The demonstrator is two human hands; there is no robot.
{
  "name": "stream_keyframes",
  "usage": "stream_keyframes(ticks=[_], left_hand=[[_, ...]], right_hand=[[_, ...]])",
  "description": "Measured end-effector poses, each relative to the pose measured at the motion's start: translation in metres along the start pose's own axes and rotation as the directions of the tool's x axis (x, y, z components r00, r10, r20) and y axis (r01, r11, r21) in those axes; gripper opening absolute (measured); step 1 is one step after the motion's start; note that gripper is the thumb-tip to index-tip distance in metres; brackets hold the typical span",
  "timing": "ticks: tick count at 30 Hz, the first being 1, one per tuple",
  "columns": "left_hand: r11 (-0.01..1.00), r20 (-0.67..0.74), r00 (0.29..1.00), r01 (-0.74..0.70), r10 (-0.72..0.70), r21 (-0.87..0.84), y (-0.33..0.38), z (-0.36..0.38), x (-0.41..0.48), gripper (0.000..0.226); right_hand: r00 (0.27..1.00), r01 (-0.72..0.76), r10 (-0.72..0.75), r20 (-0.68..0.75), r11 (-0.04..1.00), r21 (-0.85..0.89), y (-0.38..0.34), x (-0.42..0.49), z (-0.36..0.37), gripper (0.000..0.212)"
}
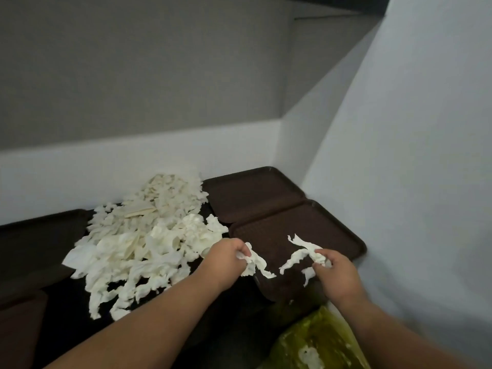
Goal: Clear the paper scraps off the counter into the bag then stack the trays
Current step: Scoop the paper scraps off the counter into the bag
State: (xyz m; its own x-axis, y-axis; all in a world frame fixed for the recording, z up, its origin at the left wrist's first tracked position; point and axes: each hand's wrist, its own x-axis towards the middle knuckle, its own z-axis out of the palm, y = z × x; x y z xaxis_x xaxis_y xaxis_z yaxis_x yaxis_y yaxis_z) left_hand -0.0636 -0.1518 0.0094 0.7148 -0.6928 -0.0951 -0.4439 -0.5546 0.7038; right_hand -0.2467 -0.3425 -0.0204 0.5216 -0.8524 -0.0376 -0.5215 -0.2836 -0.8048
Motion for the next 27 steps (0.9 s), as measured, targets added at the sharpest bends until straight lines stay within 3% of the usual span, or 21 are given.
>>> stream_keyframes(ticks=[12, 23, 27], left_hand=[[0.993, 0.240, 0.964, -0.097, 0.110, -0.067, 0.116, 0.145, 0.037, 0.018], [0.999, 0.393, 0.919, 0.001, 0.017, -0.045, 0.138, 0.247, 0.054, 0.015], [0.999, 0.407, 0.913, 0.006, 0.011, -0.040, 0.140, 0.268, 0.058, 0.012]], right_hand=[[0.968, -0.212, 0.212, -0.138, 0.977, 0.010, 0.119, 0.031, -0.110, 0.024], [0.902, -0.420, 0.421, 0.090, 0.907, -0.032, 0.206, 0.034, -0.108, 0.033], [0.876, -0.449, 0.450, 0.174, 0.892, -0.046, 0.217, 0.037, -0.104, 0.048]])
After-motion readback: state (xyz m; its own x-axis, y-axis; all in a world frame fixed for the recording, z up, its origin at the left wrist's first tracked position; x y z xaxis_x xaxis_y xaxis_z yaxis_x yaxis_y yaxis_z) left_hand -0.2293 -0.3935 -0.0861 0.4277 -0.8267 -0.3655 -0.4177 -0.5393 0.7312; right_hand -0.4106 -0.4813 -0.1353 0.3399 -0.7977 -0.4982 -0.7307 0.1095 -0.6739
